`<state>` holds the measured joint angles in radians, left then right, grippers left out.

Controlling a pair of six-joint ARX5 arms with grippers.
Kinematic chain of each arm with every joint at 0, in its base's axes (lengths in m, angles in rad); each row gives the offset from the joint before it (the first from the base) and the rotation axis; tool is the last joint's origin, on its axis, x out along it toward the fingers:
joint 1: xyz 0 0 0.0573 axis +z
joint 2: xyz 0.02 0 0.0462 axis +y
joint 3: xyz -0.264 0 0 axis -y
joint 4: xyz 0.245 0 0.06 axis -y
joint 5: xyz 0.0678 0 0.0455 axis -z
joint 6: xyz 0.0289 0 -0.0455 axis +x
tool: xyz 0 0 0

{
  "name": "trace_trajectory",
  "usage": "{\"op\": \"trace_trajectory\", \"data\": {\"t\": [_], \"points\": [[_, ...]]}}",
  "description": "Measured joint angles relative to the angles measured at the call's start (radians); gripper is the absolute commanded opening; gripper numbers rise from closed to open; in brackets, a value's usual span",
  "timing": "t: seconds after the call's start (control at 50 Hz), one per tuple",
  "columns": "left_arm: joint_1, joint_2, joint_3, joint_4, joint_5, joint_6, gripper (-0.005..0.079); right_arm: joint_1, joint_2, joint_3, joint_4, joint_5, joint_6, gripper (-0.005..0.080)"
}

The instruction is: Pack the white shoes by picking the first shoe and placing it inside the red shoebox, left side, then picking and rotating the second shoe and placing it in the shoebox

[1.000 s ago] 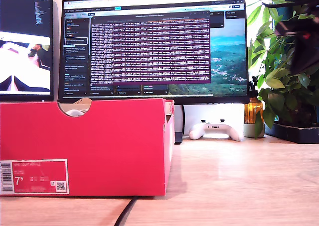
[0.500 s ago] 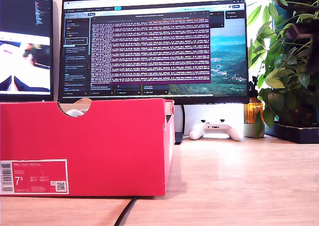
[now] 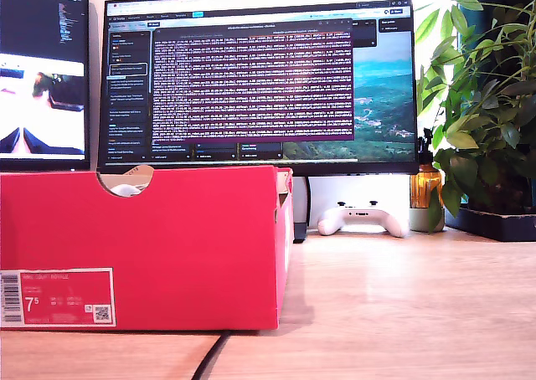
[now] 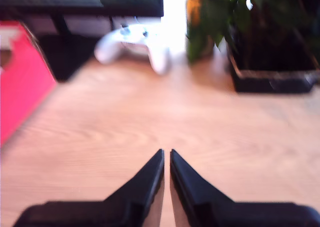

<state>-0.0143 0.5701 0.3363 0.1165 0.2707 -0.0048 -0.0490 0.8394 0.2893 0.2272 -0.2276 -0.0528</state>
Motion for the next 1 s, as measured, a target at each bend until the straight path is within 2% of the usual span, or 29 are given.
{"op": "trace_trajectory", "data": {"t": [0.08, 0.24, 0.34, 0.54, 1.0], "points": [[0.0, -0.021, -0.027, 0.012, 0.0, -0.007, -0.0019, 0.018, 0.0, 0.0, -0.008, 0.023, 0.0, -0.0013], [0.0, -0.109, -0.122, -0.001, -0.019, 0.0, -0.0019, 0.062, -0.013, -0.007, -0.015, 0.225, 0.006, -0.0012], [0.0, -0.169, -0.153, -0.017, -0.019, 0.0, -0.0019, 0.103, -0.064, -0.05, -0.003, 0.309, 0.01, -0.0012], [0.0, -0.272, -0.175, -0.026, -0.018, 0.001, -0.0019, 0.136, -0.164, -0.154, -0.034, 0.32, 0.01, -0.0012], [0.0, -0.401, -0.285, -0.078, -0.018, 0.004, -0.0019, 0.136, -0.429, -0.188, -0.163, 0.318, 0.0, -0.0012]]}}
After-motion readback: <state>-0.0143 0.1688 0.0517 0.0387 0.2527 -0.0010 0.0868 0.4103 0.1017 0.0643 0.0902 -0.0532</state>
